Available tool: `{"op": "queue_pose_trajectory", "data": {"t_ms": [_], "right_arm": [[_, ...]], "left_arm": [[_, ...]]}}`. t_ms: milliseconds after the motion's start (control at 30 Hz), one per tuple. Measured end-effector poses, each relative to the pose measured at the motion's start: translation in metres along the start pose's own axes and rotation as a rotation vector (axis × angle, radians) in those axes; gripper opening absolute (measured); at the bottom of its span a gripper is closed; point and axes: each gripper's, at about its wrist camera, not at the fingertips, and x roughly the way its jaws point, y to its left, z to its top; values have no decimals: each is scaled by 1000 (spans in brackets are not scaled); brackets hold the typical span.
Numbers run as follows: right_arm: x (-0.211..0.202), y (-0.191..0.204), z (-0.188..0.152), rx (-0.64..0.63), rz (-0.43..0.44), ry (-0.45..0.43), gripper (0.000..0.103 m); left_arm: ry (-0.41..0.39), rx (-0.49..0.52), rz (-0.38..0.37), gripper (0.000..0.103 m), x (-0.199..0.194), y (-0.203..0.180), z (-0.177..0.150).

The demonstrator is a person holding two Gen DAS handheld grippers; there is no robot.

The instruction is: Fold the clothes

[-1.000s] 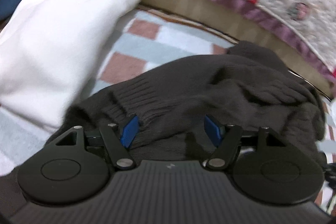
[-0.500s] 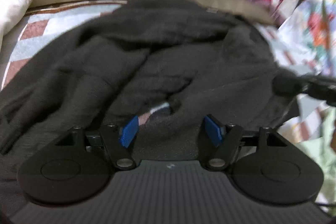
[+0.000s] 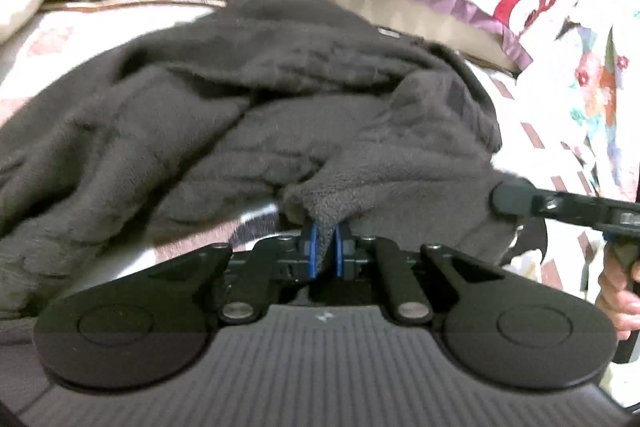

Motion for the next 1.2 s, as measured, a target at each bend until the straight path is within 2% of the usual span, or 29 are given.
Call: {"op": "queue_pose_trajectory", "data": {"t_ms": [67,100,133,167,233,300,400,533,600,667,700,733,767,800,833,900,1033,1100,1200], "right_arm": [[-3,-10,1,59,-73,-3,17],[-5,-15,1,93,-86,-5,33],[-7,-21,1,127,-99,-7,57],[-10,-26,0,159,-106,-9,62],[-14,-31,-7,192,-54,-19,64],[-12,-33,-15,203,0,10,69],[2,-37,-28,210,-5,65,70],[23,-50,-31,353,44,42,72],[37,-41,-24,245,-84,27,76],[51,-31,-17,139,-212,15,77],[57,-28,-16,109,-278,25,76],[61,-25,-17,85,-282,19,76],[59,-22,-18,62,-248,6,72],[57,-19,-19,39,-215,-6,35],[55,-15,-20,13,-184,-20,10],[35,-3,-13,-62,-176,-86,6],[-43,23,16,-127,-199,-280,6],[-80,37,25,-188,-246,-347,6],[-135,50,31,-204,-362,-439,6]], "left_arm": [[-12,-27,-20,8,-2,2,1],[-16,-40,-32,8,-3,4,2],[-17,-52,-45,8,-3,6,2],[-17,-63,-54,8,-3,8,3],[-16,-87,-72,8,-4,13,3],[-17,-109,-87,8,-4,16,3],[-17,-118,-100,8,-5,17,1],[-4,-128,-134,8,-2,18,-1],[26,-95,-145,8,3,17,-2],[55,-68,-113,8,10,15,-6],[67,-69,-111,8,13,15,-8],[71,-65,-109,8,15,14,-9],[71,-55,-109,8,14,12,-9],[64,-43,-114,8,12,9,-8],[51,-28,-124,8,7,3,-6],[28,9,-159,8,-3,-9,-1],[-24,139,-337,8,-30,-56,17],[-27,152,-411,8,-35,-80,26],[5,124,-551,8,-28,-123,34]]}}
